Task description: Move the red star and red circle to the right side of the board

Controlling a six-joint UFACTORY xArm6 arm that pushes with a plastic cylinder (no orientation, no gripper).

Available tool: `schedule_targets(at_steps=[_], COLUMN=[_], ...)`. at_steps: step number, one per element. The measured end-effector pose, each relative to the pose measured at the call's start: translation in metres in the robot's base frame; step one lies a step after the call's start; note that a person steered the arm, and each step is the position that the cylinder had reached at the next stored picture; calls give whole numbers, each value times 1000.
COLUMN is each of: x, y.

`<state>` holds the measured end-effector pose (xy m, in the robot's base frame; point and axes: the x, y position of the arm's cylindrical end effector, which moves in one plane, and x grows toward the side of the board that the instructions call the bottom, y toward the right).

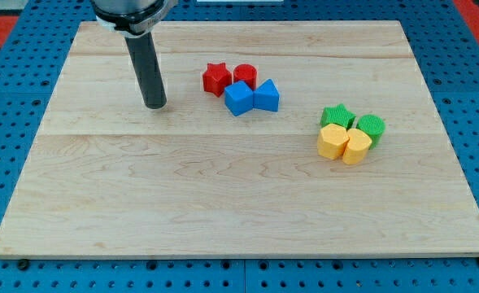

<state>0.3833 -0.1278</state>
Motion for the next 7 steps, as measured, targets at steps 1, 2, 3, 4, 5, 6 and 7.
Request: schedule_targets(at_steps=[1,2,3,4,5,6,7], x=[-10,-21,-25,-35,-50,-50,-52], y=[0,0,0,0,0,26,81])
